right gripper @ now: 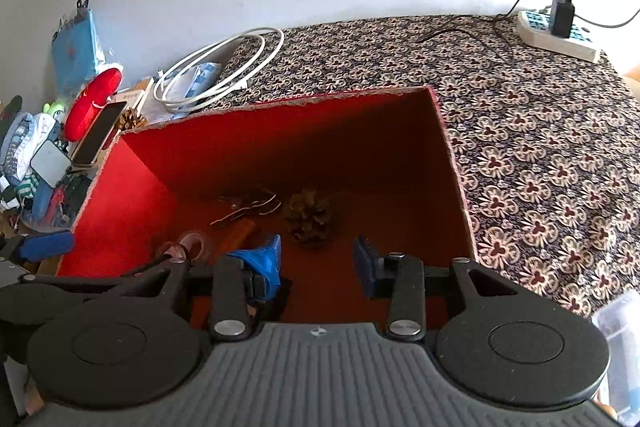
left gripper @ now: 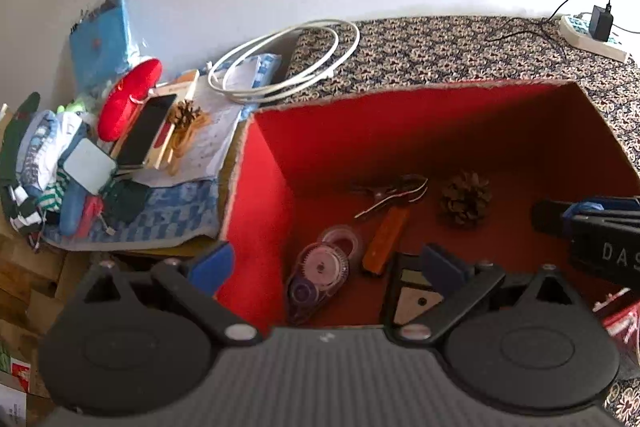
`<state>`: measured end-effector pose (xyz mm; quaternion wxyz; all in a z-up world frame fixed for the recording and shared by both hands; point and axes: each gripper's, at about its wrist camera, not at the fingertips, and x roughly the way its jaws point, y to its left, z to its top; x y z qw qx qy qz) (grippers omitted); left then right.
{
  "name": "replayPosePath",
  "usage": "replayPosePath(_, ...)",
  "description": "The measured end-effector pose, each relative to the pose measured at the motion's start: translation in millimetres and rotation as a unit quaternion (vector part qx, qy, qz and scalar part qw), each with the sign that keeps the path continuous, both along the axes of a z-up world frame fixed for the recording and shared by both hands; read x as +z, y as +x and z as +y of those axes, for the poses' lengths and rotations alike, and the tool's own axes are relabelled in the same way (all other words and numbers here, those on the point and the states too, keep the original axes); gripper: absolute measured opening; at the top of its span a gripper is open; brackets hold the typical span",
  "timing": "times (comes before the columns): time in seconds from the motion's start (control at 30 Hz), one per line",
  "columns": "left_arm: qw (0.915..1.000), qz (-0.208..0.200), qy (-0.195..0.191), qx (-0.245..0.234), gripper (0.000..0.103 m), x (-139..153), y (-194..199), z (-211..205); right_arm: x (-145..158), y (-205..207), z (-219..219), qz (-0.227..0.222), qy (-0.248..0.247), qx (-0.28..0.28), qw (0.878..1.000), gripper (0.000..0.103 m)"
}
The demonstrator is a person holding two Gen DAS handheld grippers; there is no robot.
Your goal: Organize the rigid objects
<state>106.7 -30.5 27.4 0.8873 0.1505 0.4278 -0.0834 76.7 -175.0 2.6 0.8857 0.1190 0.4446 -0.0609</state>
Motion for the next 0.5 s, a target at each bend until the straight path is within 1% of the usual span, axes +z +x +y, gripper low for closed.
replayPosePath(0.1, 0.9999, 0.009, -0.004, 0.001, 0.100, -5.8, 7.7, 0.0, -4.9, 7.3, -1.3, 0.004, 0.003, 0.005, 1.000, 0.024)
replayPosePath(0.23, 0.9999, 0.011, -0.006, 0.006, 0.100, -11.2, 16.2, 0.6, -8.5, 15.0, -3.7, 0.005, 0.018, 0.010, 1.000, 0.024)
replayPosePath(0.37, 0.9996, 0.020, -0.019, 0.011, 0.096, -15.7, 25.0, 4.1, -13.4, 20.9, -5.7, 0.010, 0.024, 0.012, 1.000, 0.024)
replayPosePath(0.5, 0.9996, 0.019, -0.013, 0.015, 0.095, -19.5, 30.3, 3.9, -17.7, 26.5, -6.6, 0.015, 0.026, 0.011, 0.999, 0.024)
